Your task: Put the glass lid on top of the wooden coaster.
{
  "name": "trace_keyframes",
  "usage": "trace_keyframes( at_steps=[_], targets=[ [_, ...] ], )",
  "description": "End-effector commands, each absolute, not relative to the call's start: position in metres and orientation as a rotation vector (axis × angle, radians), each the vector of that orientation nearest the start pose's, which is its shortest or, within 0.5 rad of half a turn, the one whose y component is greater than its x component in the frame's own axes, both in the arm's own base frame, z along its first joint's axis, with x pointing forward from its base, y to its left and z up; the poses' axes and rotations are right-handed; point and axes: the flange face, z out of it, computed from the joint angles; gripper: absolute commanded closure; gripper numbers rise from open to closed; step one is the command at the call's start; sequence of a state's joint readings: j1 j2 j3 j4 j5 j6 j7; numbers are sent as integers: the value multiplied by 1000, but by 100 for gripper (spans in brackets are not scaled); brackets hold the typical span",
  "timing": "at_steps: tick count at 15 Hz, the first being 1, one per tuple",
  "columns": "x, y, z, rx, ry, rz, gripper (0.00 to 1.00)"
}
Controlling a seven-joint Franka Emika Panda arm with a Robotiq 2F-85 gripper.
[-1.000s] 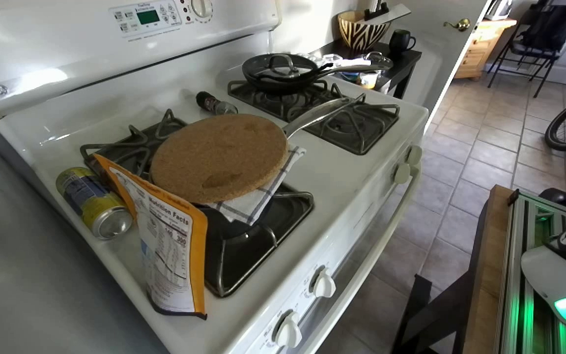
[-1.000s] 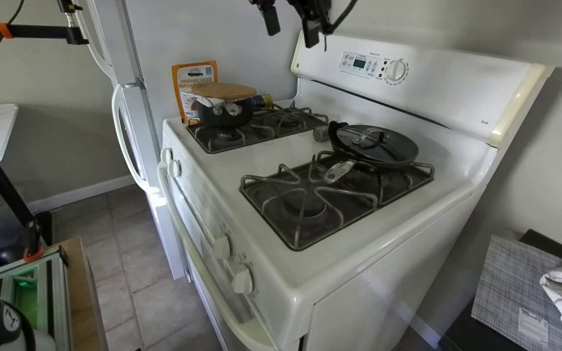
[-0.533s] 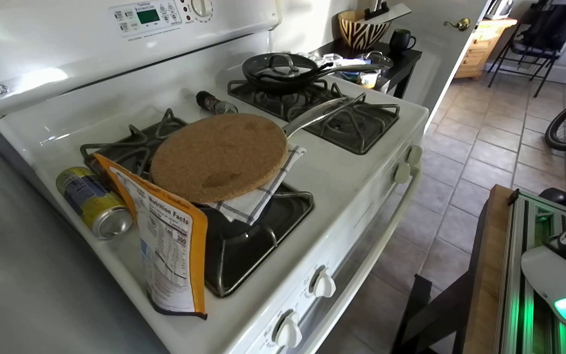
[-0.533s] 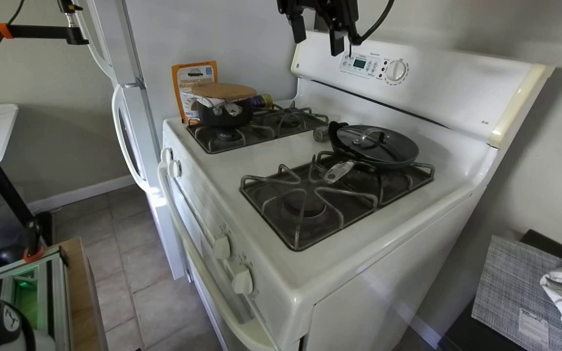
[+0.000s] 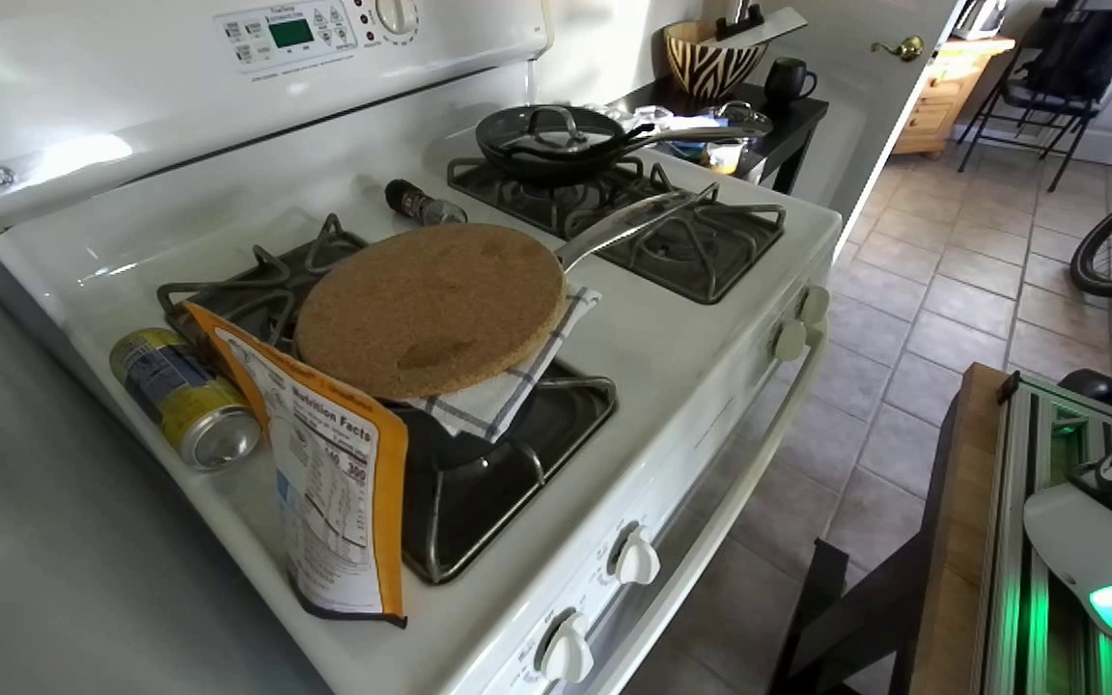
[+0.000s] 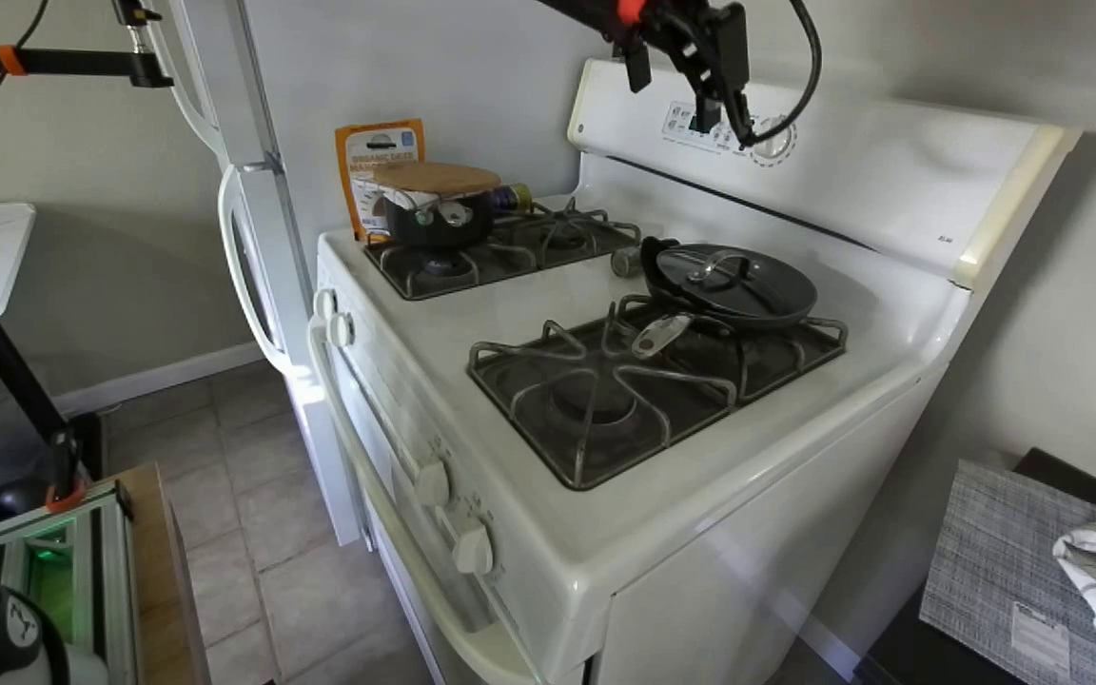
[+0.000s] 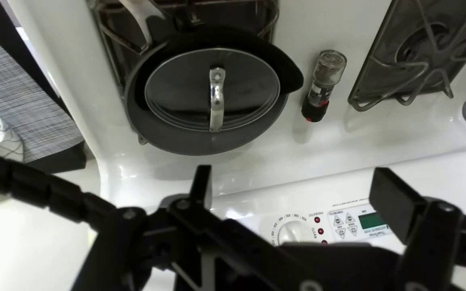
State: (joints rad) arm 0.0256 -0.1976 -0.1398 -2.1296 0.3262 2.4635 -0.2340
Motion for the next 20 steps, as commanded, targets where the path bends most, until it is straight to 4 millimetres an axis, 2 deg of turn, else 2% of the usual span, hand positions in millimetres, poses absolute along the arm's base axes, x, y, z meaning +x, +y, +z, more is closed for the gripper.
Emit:
trace_keyframes(
  at_steps=[1,3,6,10,11,12,16,20],
  targets=[
    [574,-81,516,-2710,97,-765,0],
    [591,-83,500,-2679,54,-706,0],
    [612,-92,475,-2723,76,-580,0],
    [625,-111,456,-2856,126,-420,0],
    [626,-114,457,-2889,133,-406,0],
    [619,-110,457,-2850,109,-461,0],
    [625,-114,456,-2880,122,-441,0],
    [640,-108,437,-2892,148,-490,0]
  ],
)
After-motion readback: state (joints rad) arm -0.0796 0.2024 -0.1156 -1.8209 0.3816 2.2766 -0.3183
